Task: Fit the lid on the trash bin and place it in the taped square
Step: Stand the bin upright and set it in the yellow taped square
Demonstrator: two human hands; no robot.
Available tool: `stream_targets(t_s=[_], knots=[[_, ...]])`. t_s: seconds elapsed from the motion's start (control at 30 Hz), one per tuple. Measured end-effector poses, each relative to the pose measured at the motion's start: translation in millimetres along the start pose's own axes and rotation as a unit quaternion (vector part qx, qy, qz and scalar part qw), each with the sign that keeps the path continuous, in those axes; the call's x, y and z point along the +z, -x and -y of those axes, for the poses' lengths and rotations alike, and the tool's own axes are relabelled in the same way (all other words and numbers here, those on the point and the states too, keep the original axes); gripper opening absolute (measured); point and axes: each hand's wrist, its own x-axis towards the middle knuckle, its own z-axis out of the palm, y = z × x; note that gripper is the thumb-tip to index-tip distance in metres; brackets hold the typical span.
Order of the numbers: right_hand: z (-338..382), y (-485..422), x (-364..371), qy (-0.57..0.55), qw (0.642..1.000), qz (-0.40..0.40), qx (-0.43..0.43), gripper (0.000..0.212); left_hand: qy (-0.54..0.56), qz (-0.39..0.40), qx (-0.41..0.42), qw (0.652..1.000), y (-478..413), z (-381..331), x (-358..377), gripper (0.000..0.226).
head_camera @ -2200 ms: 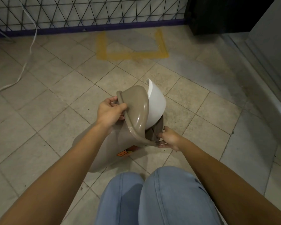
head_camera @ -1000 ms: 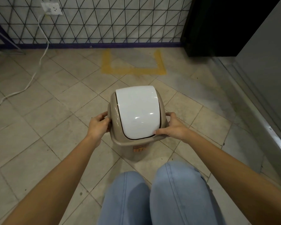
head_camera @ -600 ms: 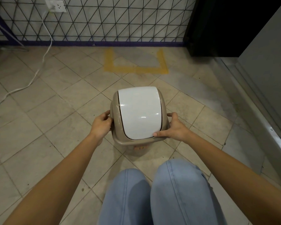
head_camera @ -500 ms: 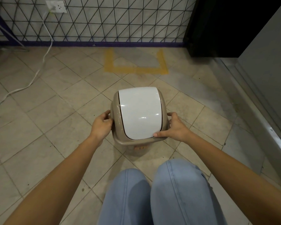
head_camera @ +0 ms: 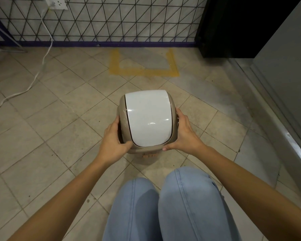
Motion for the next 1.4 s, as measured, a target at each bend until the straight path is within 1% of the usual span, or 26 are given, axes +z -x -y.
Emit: stream_targets(t_s=[0.17, 0.27, 0.43, 0.57, 0.8, 1.13, 1.4], knots=[[-2, -5, 1, -0.011, 1.000, -0.007, 0.002, 0.145, -0.068, 0.044, 0.029, 0.996, -4, 4, -1, 0.130], [-2, -8, 2, -0.019, 1.000, -0.014, 0.002, 0.145, -0.080, 0.047, 0.029, 0.995, -11, 6, -2, 0.136], [-3, -16, 2, -0.024, 0.999, -0.037, 0.004, 0.145, -0.064, 0.035, 0.031, 0.997, -23, 5, 4, 0.132], [-6, -22, 1, -0.023, 0.998, -0.058, -0.005, 0.141, -0.063, 0.003, 0.039, 0.997, -28, 6, 10, 0.126], [-8, -26, 5, -0.029, 0.995, -0.098, -0.014, 0.134, -0.088, -0.044, 0.082, 0.992, -29, 16, 15, 0.109], [-4, -34, 6, -0.011, 0.994, -0.095, -0.045, 0.128, -0.089, -0.054, 0.087, 0.991, -33, 23, 12, 0.107], [-6, -49, 0, 0.009, 0.993, -0.114, -0.039, 0.121, -0.079, -0.066, 0.074, 0.992, -50, 12, 22, 0.105]])
